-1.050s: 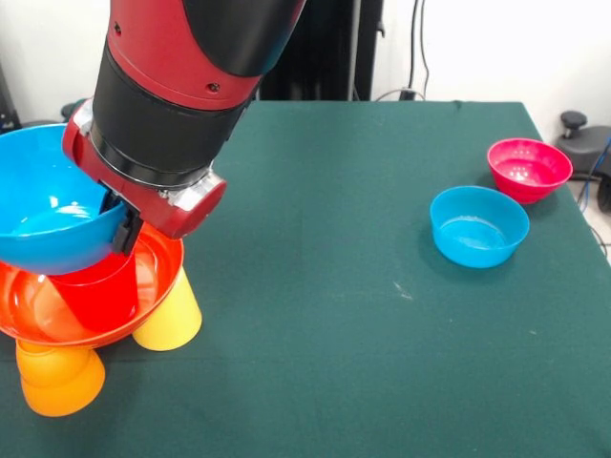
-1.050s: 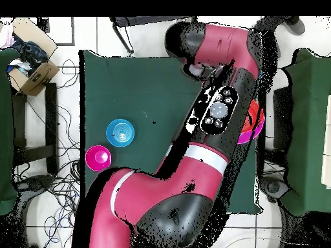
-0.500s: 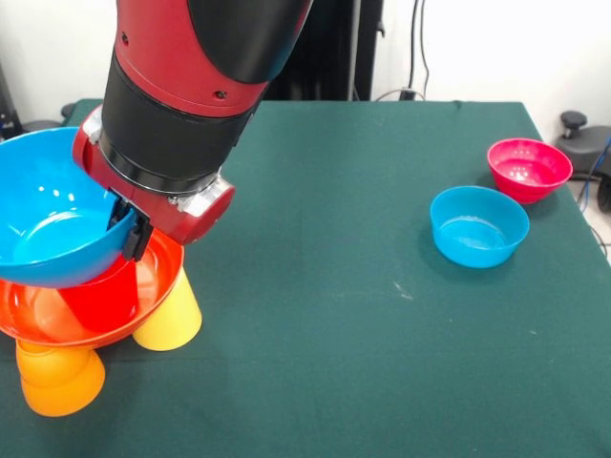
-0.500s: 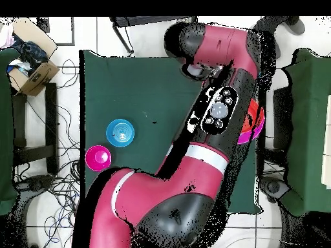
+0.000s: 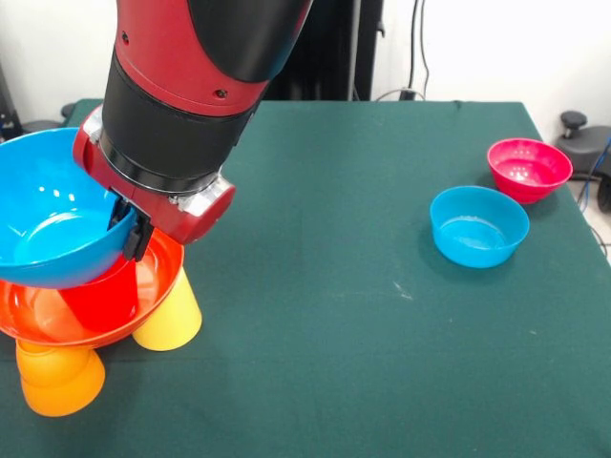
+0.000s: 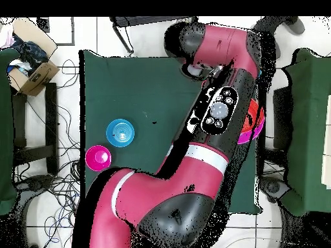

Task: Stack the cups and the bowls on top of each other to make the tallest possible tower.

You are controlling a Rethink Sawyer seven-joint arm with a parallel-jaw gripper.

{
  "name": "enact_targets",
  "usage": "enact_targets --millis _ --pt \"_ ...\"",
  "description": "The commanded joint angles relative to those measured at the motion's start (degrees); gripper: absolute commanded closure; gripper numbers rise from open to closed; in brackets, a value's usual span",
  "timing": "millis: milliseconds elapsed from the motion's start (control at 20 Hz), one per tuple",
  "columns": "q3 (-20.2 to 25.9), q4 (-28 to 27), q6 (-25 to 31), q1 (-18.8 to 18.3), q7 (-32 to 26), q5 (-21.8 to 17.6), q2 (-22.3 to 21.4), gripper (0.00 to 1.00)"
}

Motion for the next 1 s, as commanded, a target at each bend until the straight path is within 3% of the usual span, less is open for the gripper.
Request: enact_targets --millis 50,1000 --pt "7.2 5.6 -2.1 0.0 -6.3 -3.9 1.0 1.00" --pt "6.0 8.2 -3.8 2.5 -1.2 -4.4 0.9 1.00"
